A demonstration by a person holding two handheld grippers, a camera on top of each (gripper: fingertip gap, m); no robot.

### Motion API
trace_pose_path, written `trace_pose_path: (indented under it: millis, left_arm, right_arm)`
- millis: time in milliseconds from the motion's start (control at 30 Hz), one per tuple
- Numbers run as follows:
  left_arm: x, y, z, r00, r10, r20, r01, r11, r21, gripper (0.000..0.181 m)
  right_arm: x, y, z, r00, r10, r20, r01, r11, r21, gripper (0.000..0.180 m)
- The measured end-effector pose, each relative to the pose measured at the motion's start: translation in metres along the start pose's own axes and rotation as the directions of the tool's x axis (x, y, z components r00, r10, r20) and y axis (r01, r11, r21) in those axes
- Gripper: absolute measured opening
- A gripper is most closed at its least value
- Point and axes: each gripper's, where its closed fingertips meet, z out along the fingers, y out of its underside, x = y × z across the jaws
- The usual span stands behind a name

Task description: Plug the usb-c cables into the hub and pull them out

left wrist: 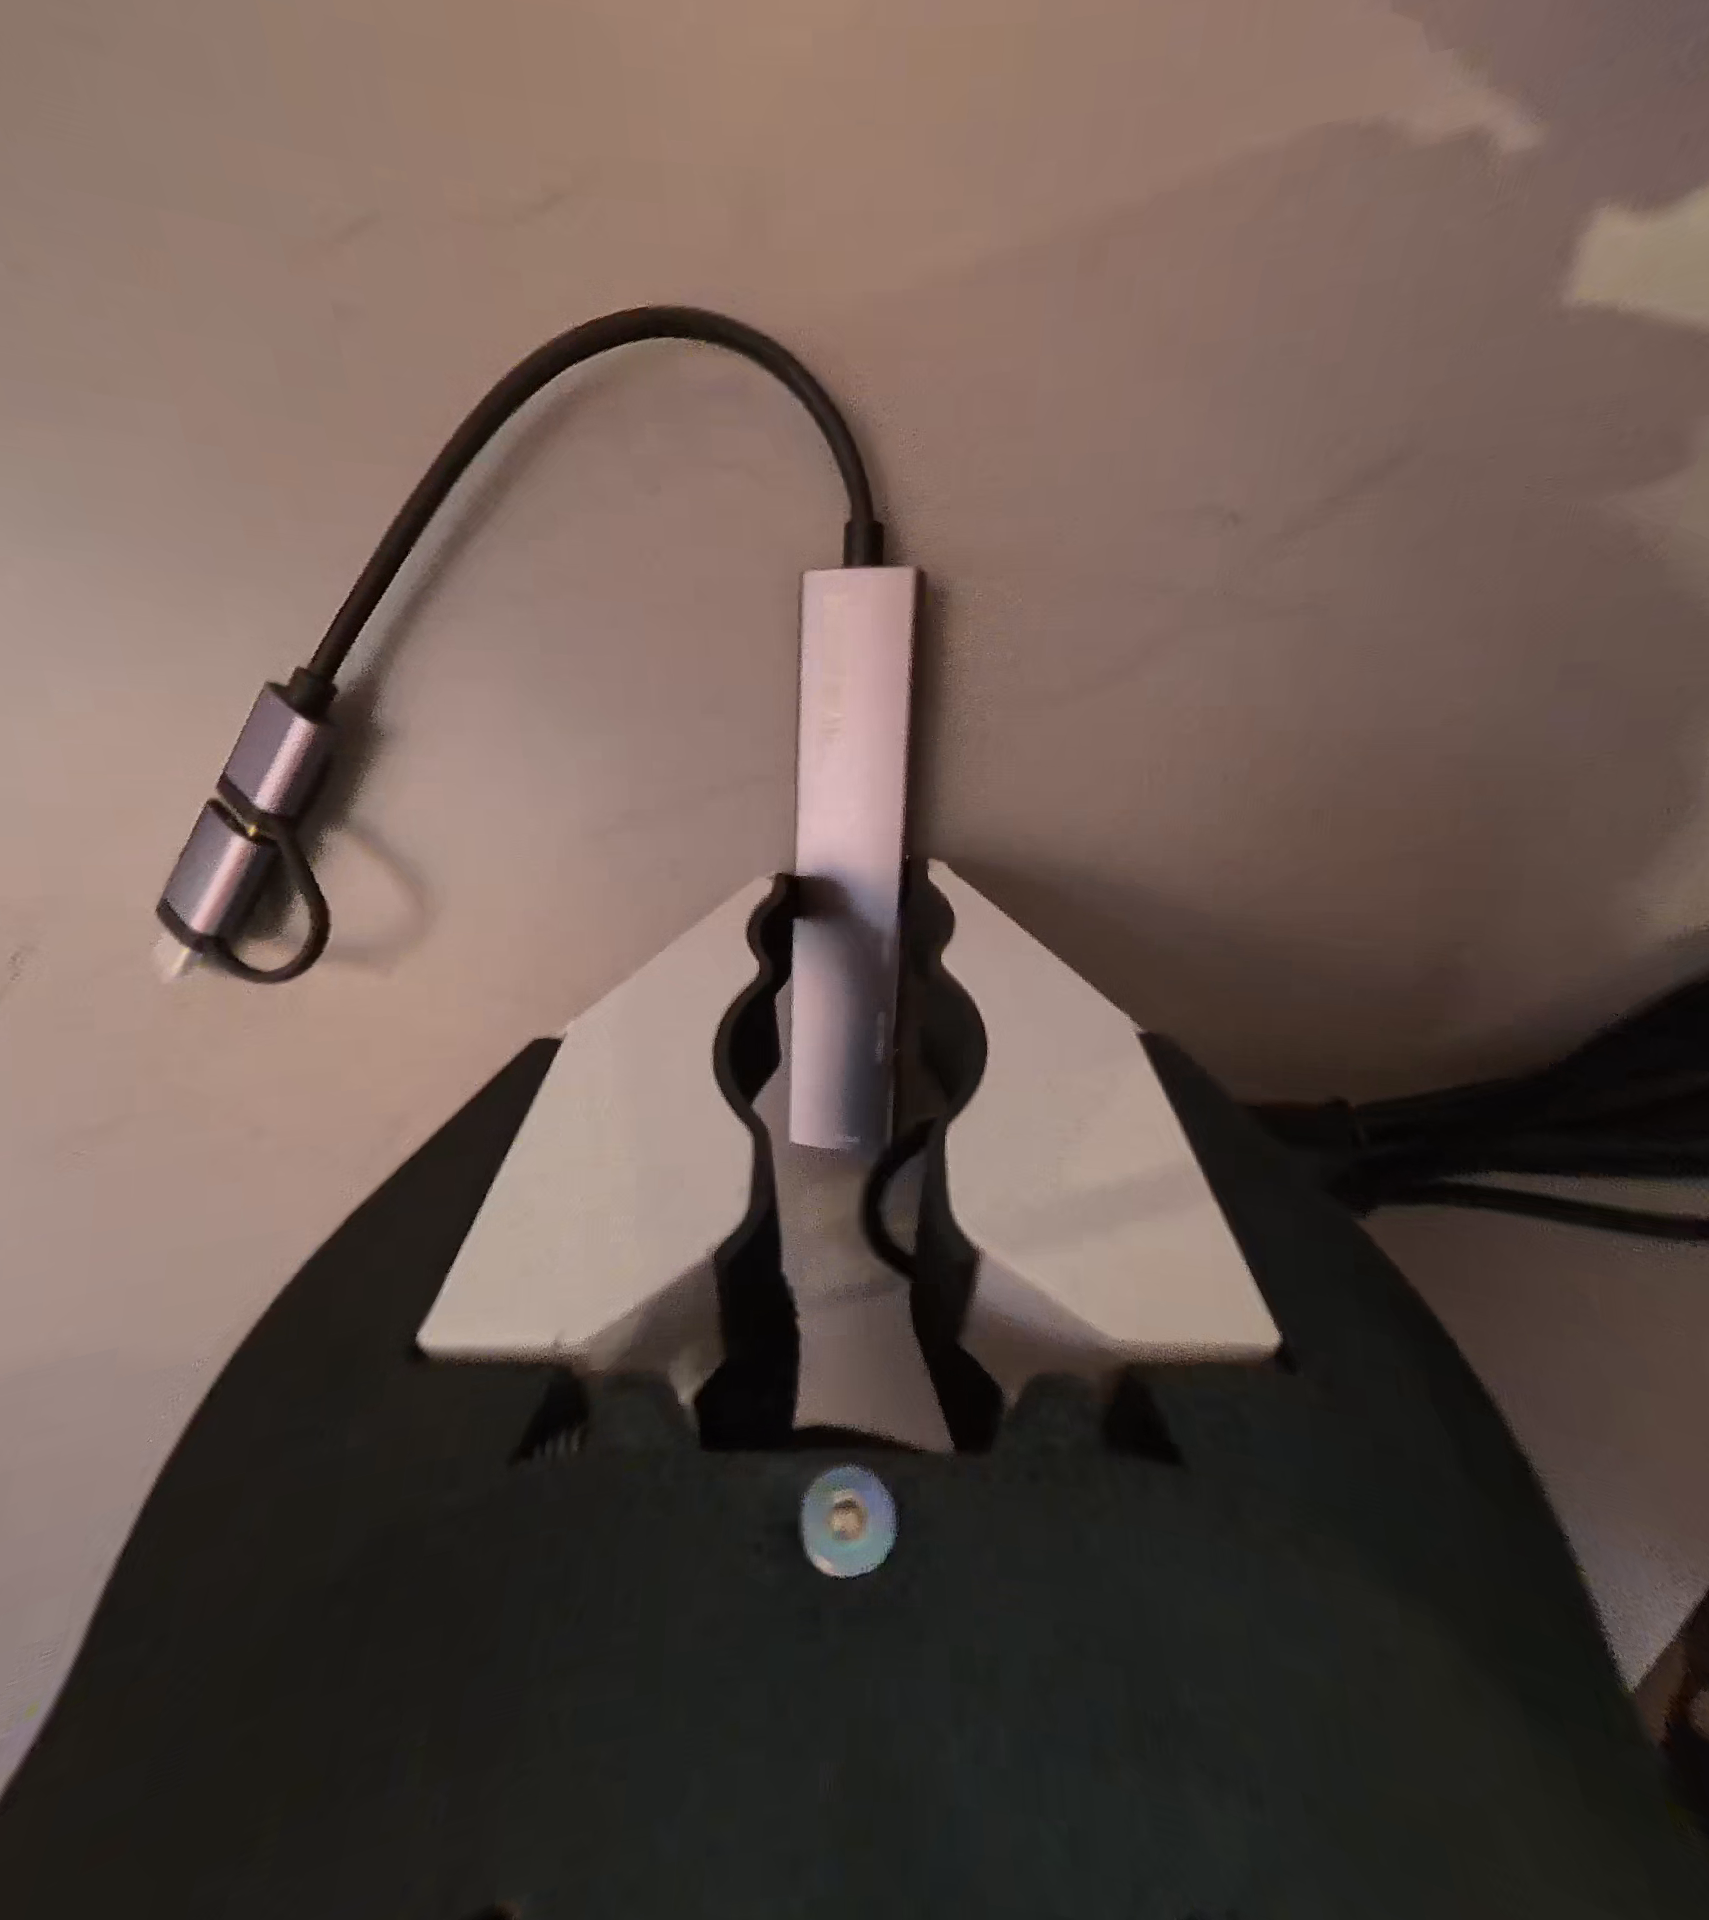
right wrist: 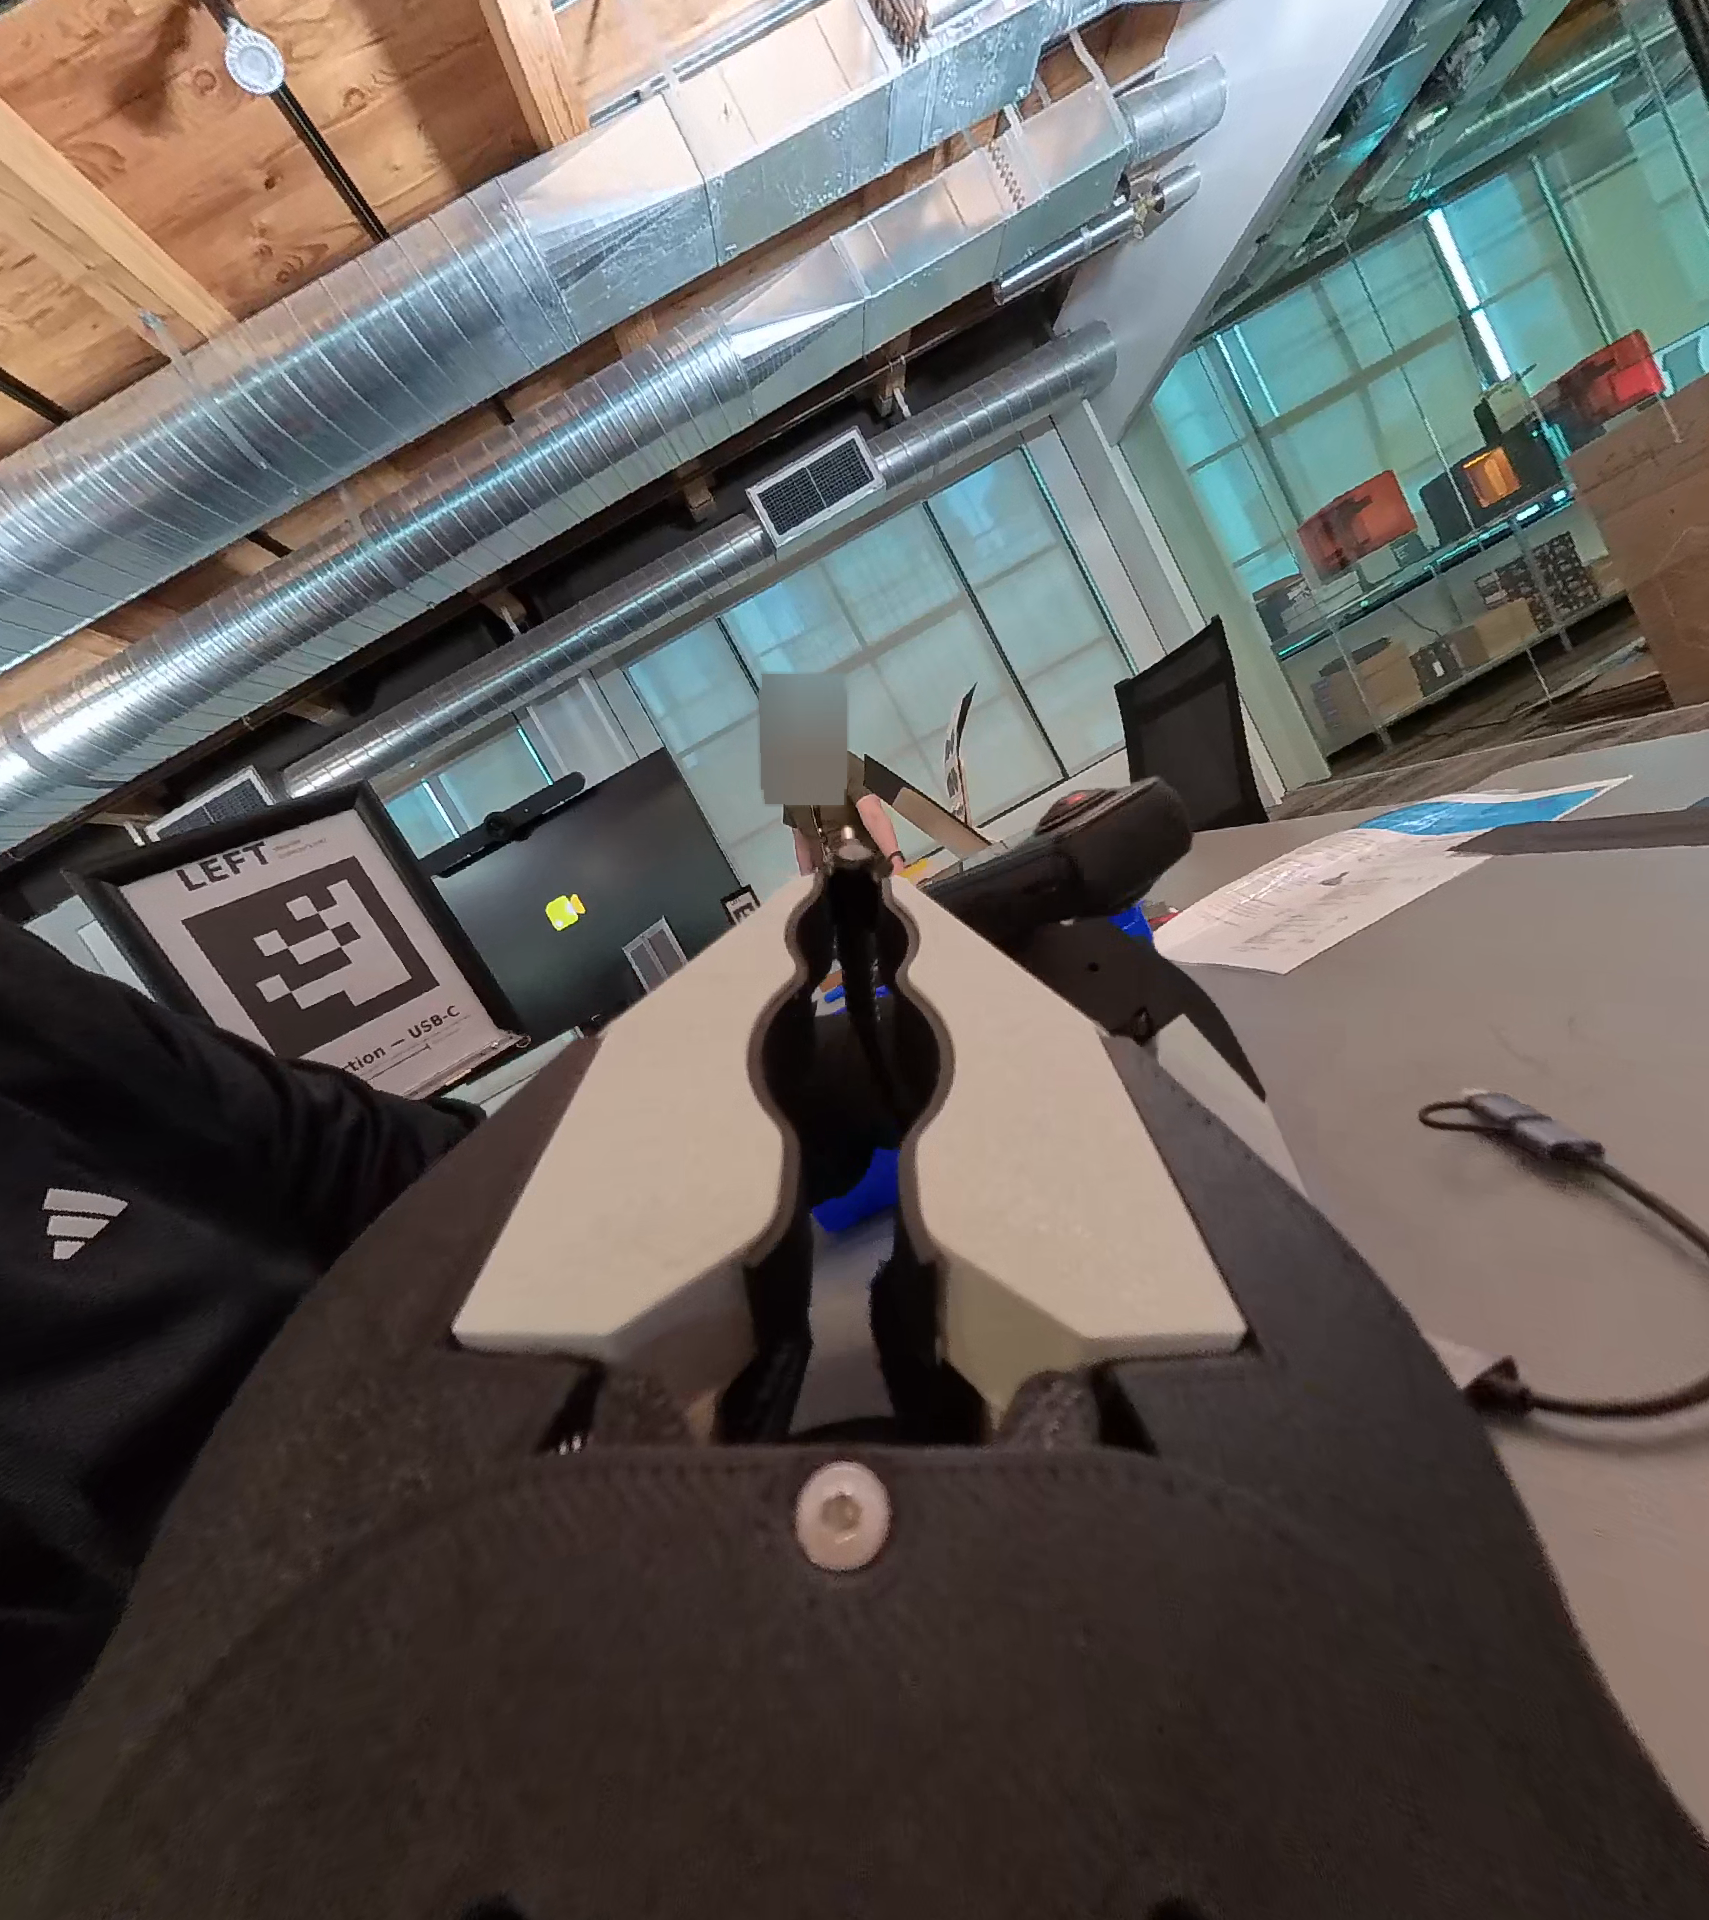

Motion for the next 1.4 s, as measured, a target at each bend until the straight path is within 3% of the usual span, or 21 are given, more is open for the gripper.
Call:
trace_pose_path:
  millis: [33,133,367,600,800,1033,1233,1400]
  left_arm:
    - [-0.009,0.001,0.000,0.998,-0.051,0.025,0.051,0.999,0.011,0.019]
    - [-0.024,0.000,0.000,0.979,-0.196,0.055,0.192,0.979,0.073,0.020]
    - [-0.020,0.017,-0.007,0.981,-0.188,0.038,0.188,0.982,0.009,0.033]
    - [-0.024,0.017,-0.006,0.989,-0.129,0.071,0.129,0.992,-0.008,0.020]
    - [-0.031,0.012,-0.007,0.976,-0.196,0.089,0.186,0.976,0.115,0.019]
    - [-0.040,-0.013,-0.037,0.954,-0.283,0.098,0.232,0.905,0.356,0.019]
    - [-0.042,-0.034,-0.066,0.943,-0.307,0.130,0.197,0.829,0.523,0.019]
    - [-0.034,-0.049,-0.077,0.936,-0.281,0.213,0.114,0.813,0.571,0.019]
  right_arm:
    - [0.000,0.000,0.000,1.000,-0.002,0.000,0.002,1.000,0.000,0.005]
    - [0.001,0.001,0.001,1.000,0.000,-0.003,0.000,1.000,0.002,0.005]
    - [0.004,0.002,-0.001,1.000,0.001,-0.007,-0.001,1.000,0.001,0.005]
    - [0.007,0.004,-0.001,1.000,-0.003,-0.018,0.003,1.000,-0.003,0.005]
    - [0.023,0.009,-0.002,0.994,-0.006,-0.109,0.001,0.999,-0.048,0.005]
    - [0.059,0.028,0.002,0.970,0.009,-0.245,-0.043,0.990,-0.136,0.005]
    - [0.082,0.041,0.009,0.947,0.007,-0.322,-0.069,0.981,-0.180,0.005]
    - [0.099,0.047,0.016,0.931,0.015,-0.365,-0.094,0.976,-0.199,0.005]
